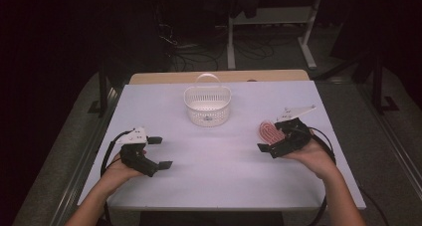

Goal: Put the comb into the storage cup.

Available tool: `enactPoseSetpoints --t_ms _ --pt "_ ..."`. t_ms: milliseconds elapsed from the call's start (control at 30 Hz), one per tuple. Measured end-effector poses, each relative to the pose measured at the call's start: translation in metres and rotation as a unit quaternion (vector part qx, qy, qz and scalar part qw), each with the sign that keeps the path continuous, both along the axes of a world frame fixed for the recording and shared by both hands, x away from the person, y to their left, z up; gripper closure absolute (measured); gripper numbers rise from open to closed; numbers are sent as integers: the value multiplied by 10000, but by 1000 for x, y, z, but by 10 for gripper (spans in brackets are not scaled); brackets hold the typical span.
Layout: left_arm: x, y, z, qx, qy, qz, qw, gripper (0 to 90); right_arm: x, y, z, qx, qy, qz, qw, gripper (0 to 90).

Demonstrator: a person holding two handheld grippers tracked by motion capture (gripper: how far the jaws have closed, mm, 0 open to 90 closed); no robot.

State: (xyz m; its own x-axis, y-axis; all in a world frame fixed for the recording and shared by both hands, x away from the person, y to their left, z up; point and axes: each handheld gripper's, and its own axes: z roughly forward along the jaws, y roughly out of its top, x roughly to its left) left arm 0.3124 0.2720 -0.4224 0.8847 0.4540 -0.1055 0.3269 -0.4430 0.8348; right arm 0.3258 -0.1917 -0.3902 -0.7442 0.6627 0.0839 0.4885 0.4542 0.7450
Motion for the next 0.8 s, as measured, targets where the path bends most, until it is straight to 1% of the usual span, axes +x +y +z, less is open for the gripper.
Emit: enactPoseSetpoints --t_ms 133,233,433,467,667,800 --pt "0 0 1 12 -6 1 10000 0 2 2 3 -23 14 -17 10000 0" --pt "0 -1 0 20 5 -12 10000 0 5 2 6 -64 -21 -14 10000 0" --pt "0 -1 0 26 17 -28 10000 0 8 0 11 -56 -82 -45 9999 0" --pt "0 -1 0 25 17 -26 10000 1 8 -1 12 -22 -78 -70 9999 0" --pt "0 -2 -1 51 8 -28 10000 0 11 -6 8 -130 -77 -101 9998 0" --pt "0 -1 -2 62 38 -29 10000 0 12 -10 6 -132 -34 -196 9997 0"
